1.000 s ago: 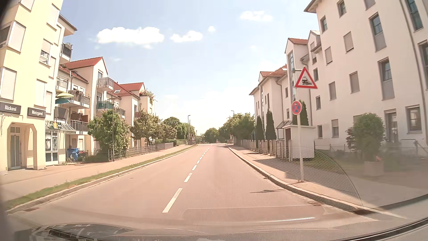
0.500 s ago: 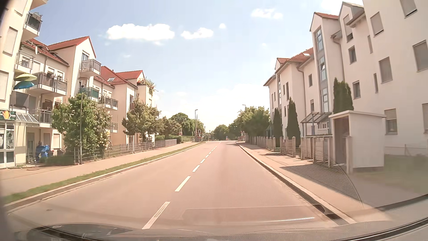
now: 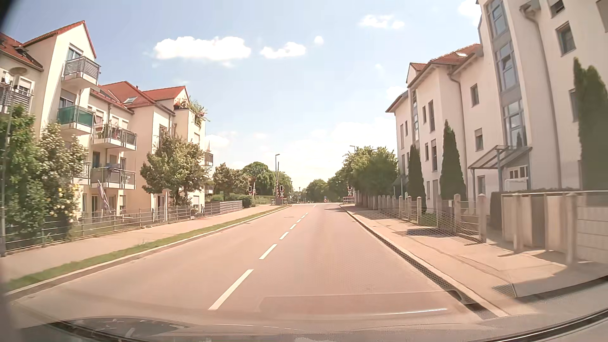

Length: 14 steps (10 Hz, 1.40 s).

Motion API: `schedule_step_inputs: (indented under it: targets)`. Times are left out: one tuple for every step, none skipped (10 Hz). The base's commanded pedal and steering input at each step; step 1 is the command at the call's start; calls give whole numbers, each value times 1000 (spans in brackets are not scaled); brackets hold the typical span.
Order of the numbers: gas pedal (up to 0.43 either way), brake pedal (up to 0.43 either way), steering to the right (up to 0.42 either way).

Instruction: Follow the waypoints while adhering to traffic rules and regulations

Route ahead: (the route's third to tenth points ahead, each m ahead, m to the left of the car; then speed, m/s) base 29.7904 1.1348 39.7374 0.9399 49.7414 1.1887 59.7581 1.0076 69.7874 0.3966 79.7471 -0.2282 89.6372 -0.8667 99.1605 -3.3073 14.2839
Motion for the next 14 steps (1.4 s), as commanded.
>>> schedule_step_inputs:
  targets:
    - [280, 12, -2]
    - [280, 12, -3]
    - [280, 12, -3]
    - [280, 6, -3]
    - [280, 12, -3]
    - [280, 12, -3]
    - [280, 12, -2]
    - [280, 12, 0]
    - [280, 12, 0]
    - [280, 12, 0]
    - [280, 12, 0]
    - [280, 12, 0]
    - [280, 12, 0]
    - [268, 12, -1]
